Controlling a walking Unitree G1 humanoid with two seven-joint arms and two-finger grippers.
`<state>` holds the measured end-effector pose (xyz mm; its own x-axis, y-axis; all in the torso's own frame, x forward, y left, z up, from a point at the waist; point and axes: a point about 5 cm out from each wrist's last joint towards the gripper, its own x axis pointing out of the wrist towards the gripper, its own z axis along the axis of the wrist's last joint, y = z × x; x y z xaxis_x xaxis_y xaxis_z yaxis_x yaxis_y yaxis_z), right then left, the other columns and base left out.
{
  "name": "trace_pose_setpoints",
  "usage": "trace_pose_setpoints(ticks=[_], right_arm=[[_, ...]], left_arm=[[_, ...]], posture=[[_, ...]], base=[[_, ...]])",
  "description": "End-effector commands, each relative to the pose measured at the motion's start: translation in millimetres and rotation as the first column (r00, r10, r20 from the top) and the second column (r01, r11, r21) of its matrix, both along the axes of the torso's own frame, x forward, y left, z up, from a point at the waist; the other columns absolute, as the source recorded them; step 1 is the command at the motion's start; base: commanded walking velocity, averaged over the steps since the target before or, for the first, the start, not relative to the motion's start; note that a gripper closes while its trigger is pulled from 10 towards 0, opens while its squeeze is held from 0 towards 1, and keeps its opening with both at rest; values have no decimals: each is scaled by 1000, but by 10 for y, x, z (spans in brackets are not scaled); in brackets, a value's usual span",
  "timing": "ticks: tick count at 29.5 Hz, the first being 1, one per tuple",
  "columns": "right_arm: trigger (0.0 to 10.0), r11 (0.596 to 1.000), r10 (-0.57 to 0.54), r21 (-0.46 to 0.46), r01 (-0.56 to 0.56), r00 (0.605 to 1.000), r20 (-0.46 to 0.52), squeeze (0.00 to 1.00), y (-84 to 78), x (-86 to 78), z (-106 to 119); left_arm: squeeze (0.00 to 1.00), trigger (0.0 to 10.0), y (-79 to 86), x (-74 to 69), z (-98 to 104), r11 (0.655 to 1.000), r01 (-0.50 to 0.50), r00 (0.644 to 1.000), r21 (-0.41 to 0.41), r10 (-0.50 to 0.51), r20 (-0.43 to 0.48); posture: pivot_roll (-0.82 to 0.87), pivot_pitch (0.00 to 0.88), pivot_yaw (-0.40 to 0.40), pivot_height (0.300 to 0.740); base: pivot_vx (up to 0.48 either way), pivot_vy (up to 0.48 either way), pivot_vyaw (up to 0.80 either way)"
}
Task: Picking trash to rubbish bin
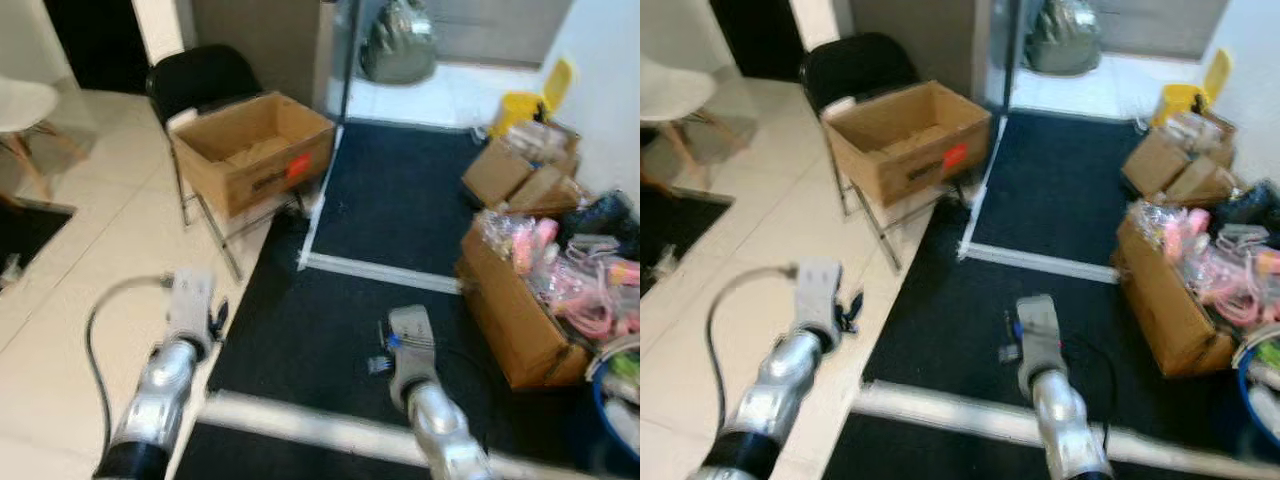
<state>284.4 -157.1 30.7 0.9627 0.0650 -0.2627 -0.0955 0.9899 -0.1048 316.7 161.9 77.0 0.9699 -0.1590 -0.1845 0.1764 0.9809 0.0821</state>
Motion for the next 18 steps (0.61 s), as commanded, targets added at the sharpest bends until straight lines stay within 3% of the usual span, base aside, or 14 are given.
trace_pose_setpoints(ticks=[1,13,18], right_arm=[[10000,1000,16,13,-16,1000,-15,0,87,-17,-36],[10000,999,-9,32,9,1000,-25,0,62,-8,-48],[10000,999,-15,32,15,999,-29,0,67,-5,-49]], left_arm=[[0,10000,104,-43,-61,1000,-27,999,15,27,-23],[0,10000,105,-32,-48,1000,-25,999,9,25,-20],[0,10000,117,-31,-45,1000,-25,999,10,25,-20]], posture=[[-15,102,35,740],[-14,94,38,740],[-15,90,39,740]], base=[[405,0,0],[398,0,0],[393,0,-800]])
